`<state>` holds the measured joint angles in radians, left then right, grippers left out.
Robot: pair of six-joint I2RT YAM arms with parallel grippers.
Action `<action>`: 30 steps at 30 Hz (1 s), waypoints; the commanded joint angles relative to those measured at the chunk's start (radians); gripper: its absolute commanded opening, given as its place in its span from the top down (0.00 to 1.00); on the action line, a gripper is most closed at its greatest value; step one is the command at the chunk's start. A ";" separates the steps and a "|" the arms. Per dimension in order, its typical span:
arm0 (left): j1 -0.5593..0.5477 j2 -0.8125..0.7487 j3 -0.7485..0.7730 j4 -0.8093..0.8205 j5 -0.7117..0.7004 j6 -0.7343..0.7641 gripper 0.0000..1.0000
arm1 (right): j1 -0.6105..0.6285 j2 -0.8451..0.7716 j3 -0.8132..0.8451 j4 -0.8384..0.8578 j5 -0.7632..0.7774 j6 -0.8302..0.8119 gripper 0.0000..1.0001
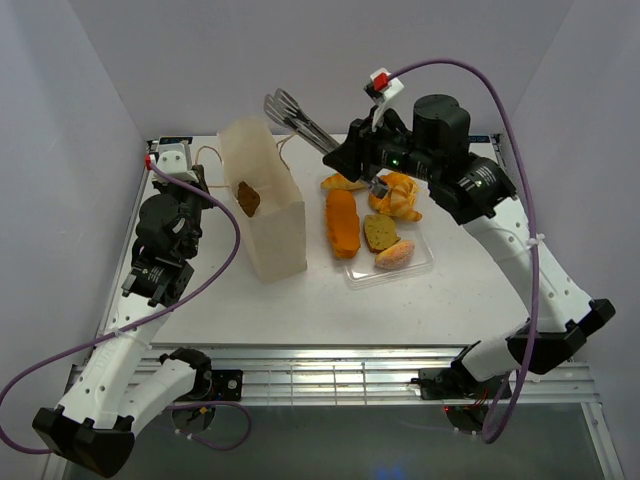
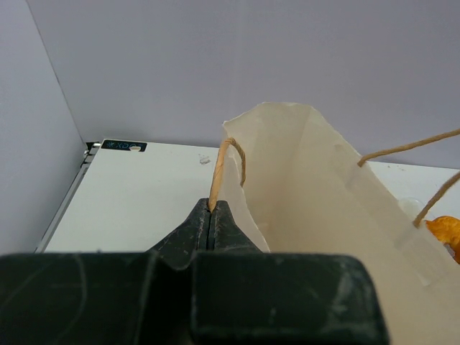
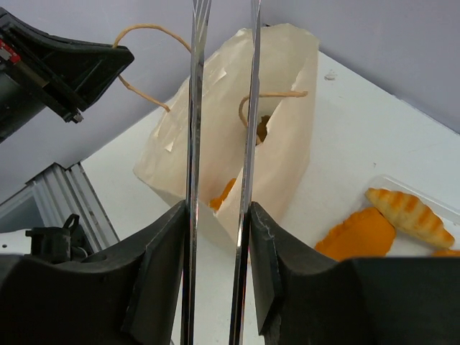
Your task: Place the fake bread into the paper bag
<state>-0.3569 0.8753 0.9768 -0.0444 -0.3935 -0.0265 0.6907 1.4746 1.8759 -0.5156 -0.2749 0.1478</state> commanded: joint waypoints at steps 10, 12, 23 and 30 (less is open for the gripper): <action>0.003 -0.010 -0.003 0.012 -0.034 0.011 1.00 | -0.059 -0.362 -0.351 0.009 0.261 -0.001 0.55; 0.004 -0.012 -0.003 0.009 -0.033 0.011 1.00 | -0.071 -0.391 -0.406 -0.006 0.267 0.015 0.55; 0.004 -0.015 0.000 0.005 -0.007 -0.003 1.00 | -0.126 -0.554 -0.787 -0.073 0.388 0.099 0.55; 0.004 -0.009 0.005 0.000 0.005 -0.012 1.00 | -0.214 -0.527 -0.836 -0.070 0.439 0.096 0.53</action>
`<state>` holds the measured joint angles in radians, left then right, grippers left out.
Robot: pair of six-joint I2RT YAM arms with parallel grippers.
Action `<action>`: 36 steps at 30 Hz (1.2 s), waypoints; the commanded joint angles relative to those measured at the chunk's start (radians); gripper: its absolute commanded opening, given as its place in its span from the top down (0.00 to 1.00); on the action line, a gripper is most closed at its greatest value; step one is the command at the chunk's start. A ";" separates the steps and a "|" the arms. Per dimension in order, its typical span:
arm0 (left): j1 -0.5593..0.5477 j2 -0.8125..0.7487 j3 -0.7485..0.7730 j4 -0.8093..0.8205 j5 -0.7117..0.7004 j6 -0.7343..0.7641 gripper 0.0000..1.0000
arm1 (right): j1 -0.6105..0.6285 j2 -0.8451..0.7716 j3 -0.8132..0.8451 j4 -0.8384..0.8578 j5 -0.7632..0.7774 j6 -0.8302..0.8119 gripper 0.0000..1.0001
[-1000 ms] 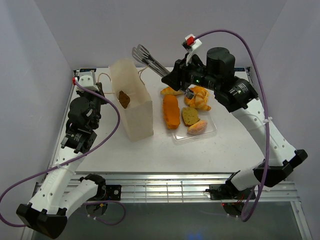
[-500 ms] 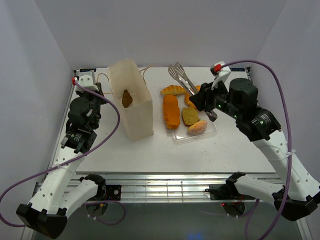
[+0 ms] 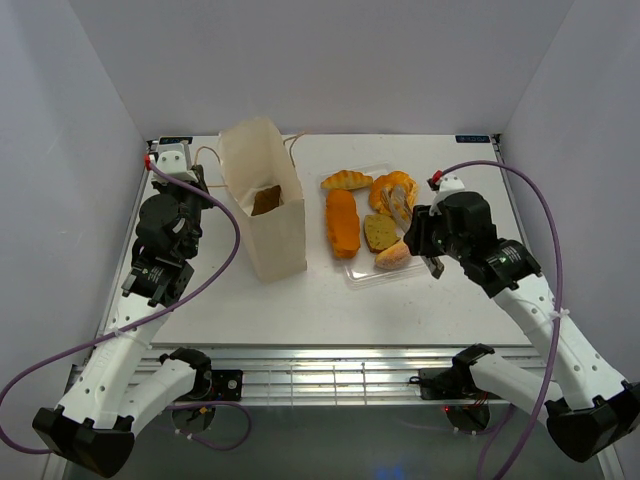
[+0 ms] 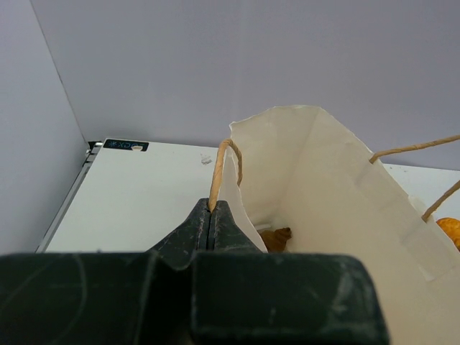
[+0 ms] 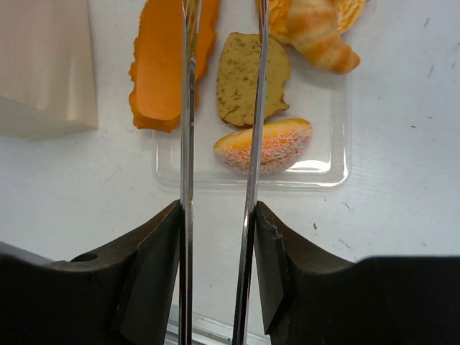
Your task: Place the fake bread into the paper bag
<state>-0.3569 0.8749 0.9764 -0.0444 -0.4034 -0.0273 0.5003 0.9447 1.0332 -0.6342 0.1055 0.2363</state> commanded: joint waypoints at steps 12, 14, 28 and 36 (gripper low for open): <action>0.004 -0.001 0.008 -0.005 0.025 -0.016 1.00 | -0.052 0.201 0.053 0.116 0.181 -0.066 0.46; 0.004 -0.001 0.008 -0.005 0.025 -0.016 1.00 | -0.057 0.230 0.064 0.125 0.183 -0.075 0.46; 0.004 -0.001 0.010 -0.006 0.028 -0.013 1.00 | -0.152 0.354 0.061 0.203 0.080 -0.117 0.45; 0.004 -0.007 0.010 -0.006 0.026 -0.013 1.00 | -0.152 0.397 0.048 0.234 -0.013 -0.115 0.48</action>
<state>-0.3569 0.8791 0.9764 -0.0452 -0.3847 -0.0353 0.3481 1.3415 1.0763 -0.4614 0.1444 0.1291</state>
